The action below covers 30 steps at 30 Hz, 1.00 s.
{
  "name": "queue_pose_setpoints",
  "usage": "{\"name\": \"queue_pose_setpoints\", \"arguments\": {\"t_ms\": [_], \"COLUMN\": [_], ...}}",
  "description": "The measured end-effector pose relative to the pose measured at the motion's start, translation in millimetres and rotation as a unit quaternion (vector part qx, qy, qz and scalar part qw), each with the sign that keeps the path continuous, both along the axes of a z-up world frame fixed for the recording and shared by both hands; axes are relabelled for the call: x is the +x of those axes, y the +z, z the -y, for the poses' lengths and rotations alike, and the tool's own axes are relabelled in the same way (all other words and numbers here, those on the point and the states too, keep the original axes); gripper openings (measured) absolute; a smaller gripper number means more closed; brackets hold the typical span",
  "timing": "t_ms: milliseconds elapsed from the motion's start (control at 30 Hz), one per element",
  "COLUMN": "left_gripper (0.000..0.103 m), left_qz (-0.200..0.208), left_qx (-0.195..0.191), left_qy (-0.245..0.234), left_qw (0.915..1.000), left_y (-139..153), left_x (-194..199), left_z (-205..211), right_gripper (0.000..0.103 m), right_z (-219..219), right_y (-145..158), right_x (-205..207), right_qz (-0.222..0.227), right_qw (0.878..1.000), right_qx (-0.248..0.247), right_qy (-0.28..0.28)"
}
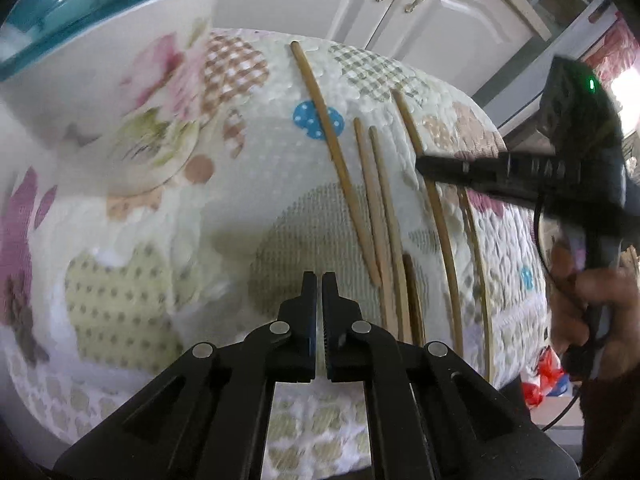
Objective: Organize utensils
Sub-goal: 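Close the left gripper on a wooden chopstick while the right gripper grasps another chopstick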
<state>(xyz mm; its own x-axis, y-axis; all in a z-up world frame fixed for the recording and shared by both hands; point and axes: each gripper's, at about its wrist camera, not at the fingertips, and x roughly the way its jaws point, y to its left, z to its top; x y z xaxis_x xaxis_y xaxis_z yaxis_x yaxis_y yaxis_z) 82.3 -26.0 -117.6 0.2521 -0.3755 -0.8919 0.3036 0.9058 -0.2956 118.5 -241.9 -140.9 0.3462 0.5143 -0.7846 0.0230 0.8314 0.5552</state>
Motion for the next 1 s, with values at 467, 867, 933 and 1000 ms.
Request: {"name": "queue_pose_setpoints", "arguments": {"t_ms": [467, 867, 933, 1000], "left_gripper": [0.02, 0.005, 0.005, 0.005], "left_qz": [0.018, -0.027, -0.027, -0.014], "left_qx": [-0.015, 0.002, 0.012, 0.027], "left_qy": [0.063, -0.01, -0.024, -0.036], "left_qw": [0.9977, 0.9996, 0.9993, 0.9989], "left_y": [-13, -16, -13, -8], "left_x": [54, -23, -41, -49], "left_z": [50, -12, -15, -13], "right_gripper": [0.011, 0.028, 0.028, 0.028], "right_z": [12, 7, 5, 3], "right_y": [-3, 0, 0, 2], "right_x": [-29, -24, -19, -14], "right_qz": [-0.007, 0.002, 0.004, 0.007], "right_qw": [0.998, 0.998, 0.998, 0.997], "right_qx": [-0.05, -0.054, -0.062, -0.075], "right_qy": [-0.042, -0.036, -0.033, -0.03]}}
